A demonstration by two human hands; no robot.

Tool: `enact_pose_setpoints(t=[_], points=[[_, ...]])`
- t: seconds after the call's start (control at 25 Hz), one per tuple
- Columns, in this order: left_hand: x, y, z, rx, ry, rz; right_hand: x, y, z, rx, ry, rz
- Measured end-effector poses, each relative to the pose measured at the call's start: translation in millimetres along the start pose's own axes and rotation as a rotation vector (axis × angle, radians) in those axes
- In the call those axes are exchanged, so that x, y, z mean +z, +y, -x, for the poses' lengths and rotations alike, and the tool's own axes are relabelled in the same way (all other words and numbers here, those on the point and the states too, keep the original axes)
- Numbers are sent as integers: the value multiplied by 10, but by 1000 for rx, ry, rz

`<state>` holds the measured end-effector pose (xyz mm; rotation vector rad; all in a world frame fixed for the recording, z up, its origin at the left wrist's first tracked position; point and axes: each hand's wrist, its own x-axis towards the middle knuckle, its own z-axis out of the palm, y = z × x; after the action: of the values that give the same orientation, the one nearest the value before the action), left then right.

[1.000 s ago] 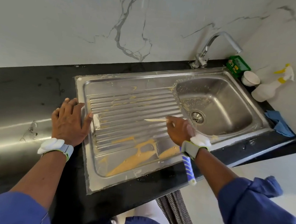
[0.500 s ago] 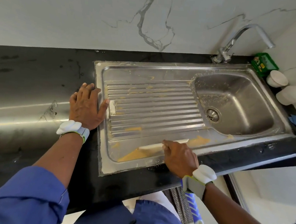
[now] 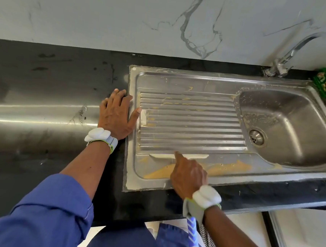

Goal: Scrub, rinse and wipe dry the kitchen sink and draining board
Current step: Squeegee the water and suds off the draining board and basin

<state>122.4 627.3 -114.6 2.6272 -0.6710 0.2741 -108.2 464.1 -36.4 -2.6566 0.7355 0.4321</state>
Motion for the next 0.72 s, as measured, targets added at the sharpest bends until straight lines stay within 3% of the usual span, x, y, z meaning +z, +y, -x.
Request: enact_pose_setpoints(t=[0.12,0.32,0.6,0.72], points=[[15,1,6,-9,-3,1,-111,8,132,8,6,-31],[-4,-2,-5,-8,1,-13,-345,-284,-567,134,137,-264],[8,0,-21,12,-14,-44,-120,-347,-43,-106,-117,85],[12,-5,-36,0,-19,-52,-221,-320,-23,-79,-80,-23]])
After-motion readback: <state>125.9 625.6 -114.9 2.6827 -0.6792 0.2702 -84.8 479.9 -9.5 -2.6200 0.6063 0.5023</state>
